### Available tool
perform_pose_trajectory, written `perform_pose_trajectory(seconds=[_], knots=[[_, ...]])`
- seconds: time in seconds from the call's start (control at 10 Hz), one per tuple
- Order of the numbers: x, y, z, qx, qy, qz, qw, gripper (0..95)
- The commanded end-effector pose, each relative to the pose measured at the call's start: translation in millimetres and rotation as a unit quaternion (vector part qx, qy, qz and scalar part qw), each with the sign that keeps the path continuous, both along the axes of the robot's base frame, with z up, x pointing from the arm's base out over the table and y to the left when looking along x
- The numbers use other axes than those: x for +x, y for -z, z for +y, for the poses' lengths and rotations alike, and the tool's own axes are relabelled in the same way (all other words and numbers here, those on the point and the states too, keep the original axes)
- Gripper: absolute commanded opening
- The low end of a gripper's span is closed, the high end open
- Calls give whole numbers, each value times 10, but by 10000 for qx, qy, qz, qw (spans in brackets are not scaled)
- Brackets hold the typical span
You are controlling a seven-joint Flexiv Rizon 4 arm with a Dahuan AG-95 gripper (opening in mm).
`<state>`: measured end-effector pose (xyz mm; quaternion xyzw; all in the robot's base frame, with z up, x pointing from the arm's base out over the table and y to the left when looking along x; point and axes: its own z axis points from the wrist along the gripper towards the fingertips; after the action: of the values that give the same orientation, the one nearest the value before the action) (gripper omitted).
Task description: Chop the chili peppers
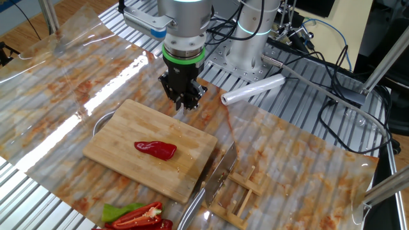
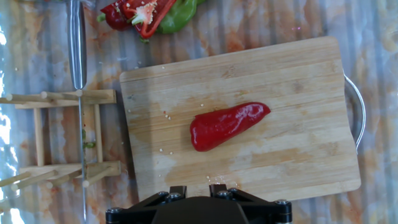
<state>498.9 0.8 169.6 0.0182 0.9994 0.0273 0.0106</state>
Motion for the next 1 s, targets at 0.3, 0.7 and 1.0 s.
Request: perform_pose_trajectory(seconds=[0.3,0.7,1.0], knots=[[0,-1,1,5,-8,0,10000,190],[0,-4,4,-27,-85,-9,10000,190],[-1,-3,4,4,-126,-9,9999,190]])
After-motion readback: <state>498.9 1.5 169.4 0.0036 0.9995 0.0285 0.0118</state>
